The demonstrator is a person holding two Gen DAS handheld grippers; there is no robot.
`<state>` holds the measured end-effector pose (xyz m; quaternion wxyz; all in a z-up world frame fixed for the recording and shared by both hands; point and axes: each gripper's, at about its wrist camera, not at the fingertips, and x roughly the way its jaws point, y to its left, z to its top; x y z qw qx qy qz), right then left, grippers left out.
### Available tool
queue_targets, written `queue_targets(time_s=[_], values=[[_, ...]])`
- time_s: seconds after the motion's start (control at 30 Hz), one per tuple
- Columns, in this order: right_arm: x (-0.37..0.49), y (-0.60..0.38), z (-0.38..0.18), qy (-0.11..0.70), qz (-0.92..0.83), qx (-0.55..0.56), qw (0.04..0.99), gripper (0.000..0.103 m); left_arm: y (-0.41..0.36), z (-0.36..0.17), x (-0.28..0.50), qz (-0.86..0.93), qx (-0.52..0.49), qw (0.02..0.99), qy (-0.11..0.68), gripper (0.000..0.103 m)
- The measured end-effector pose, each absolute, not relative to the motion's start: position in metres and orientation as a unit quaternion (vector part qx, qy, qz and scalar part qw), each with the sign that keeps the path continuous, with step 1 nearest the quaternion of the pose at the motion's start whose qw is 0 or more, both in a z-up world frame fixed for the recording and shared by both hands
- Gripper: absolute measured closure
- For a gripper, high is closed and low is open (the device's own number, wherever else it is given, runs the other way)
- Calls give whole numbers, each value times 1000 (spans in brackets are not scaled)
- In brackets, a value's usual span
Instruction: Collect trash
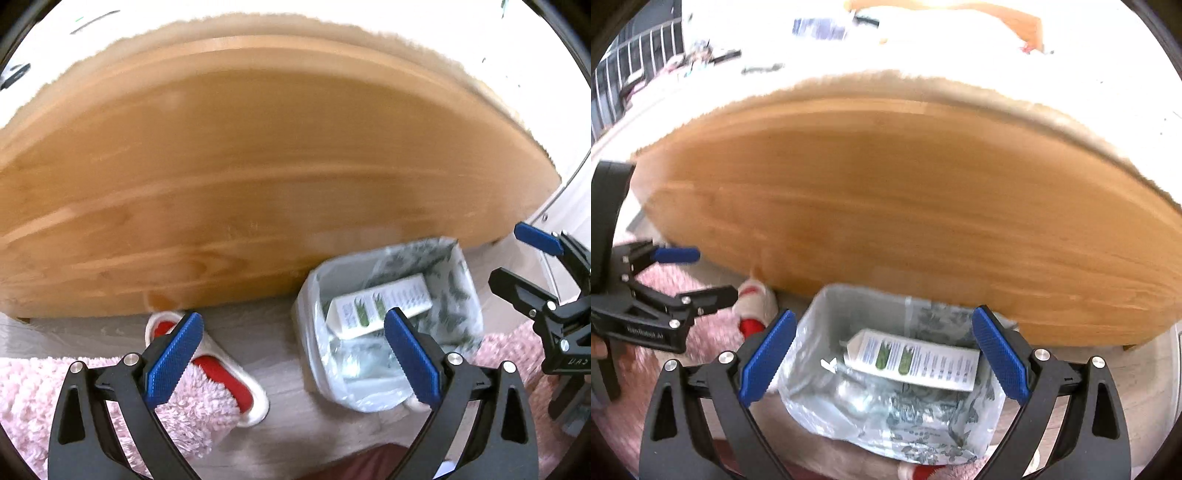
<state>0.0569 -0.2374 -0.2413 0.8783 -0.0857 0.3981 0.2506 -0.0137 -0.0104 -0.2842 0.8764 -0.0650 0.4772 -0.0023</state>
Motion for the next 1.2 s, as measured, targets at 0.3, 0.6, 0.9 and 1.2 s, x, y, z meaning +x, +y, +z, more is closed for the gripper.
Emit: queue_targets(time_s=[0.3,0.6,0.9,1.2], values=[[45,-258,-202,339,225,-29,913,11,-5,-230,-26,11,-73,919,386,8],[47,-283,-170,268,193,31,943,11,3,-165,-45,25,-62,962,265,8],[38,-291,-134,196,183,54,962,11,-4,-150,-42,10,-57,974,220,8],[45,-282,-138,197,184,41,962,11,-5,-161,-32,0,-57,970,237,8]])
